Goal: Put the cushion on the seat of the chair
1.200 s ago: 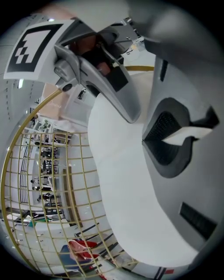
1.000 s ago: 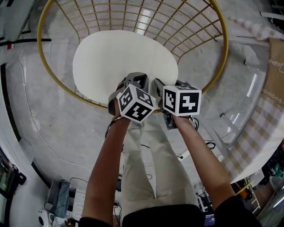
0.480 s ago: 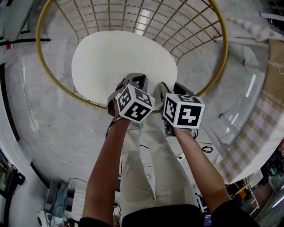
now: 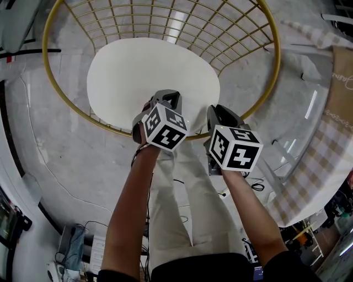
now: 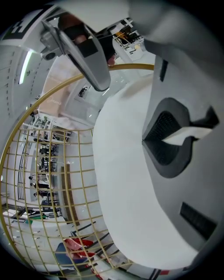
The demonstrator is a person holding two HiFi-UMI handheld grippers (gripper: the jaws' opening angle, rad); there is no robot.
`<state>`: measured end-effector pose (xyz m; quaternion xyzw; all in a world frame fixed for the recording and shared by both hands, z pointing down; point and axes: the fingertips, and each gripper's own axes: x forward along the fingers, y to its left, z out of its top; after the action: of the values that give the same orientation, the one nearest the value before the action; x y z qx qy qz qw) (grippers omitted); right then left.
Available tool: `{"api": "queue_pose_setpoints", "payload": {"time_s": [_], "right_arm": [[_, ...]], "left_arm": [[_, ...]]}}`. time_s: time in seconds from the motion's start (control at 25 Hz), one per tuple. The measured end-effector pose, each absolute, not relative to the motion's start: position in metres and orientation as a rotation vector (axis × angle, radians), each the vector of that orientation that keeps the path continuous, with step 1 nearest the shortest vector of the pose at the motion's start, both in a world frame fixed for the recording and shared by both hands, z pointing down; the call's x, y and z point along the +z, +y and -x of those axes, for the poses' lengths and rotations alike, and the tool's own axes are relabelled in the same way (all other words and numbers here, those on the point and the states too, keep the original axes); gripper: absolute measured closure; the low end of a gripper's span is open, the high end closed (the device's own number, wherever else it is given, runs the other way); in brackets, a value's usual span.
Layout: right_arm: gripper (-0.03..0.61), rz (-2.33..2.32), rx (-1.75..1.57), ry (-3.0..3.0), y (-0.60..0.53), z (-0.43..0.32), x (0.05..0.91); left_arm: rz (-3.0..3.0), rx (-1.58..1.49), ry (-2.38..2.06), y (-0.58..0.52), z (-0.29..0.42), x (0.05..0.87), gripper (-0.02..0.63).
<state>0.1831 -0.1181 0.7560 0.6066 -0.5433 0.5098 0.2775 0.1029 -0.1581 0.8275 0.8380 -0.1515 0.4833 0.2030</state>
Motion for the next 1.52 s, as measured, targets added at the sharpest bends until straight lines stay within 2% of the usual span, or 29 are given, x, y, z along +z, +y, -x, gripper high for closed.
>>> {"api": "queue_pose_setpoints", "payload": {"time_s": [0.44, 0.6, 0.84, 1.52], "right_arm": [[0.511, -1.623, 1.352, -1.469, -0.117, -0.181, 0.757], [0.542, -1.624, 1.331, -1.485, -0.12, -0.179, 0.747], [0.555, -1.605, 1.297, -1.538, -0.124, -0.17, 0.725], [0.558, -1.581, 1.289, -1.758, -0.121, -0.124, 0.63]], "left_arm": [[-2.331, 1.321, -0.451, -0.158, -0.102, 0.822, 0.609], [-2.314, 1.292, -0.45, -0.156, -0.098, 0.808, 0.609], [-2.333, 1.286, -0.435, -0.151, -0.087, 0.785, 0.609], [-2.447, 1.103, -0.571, -0.154, -0.054, 0.659, 0.609]]}}
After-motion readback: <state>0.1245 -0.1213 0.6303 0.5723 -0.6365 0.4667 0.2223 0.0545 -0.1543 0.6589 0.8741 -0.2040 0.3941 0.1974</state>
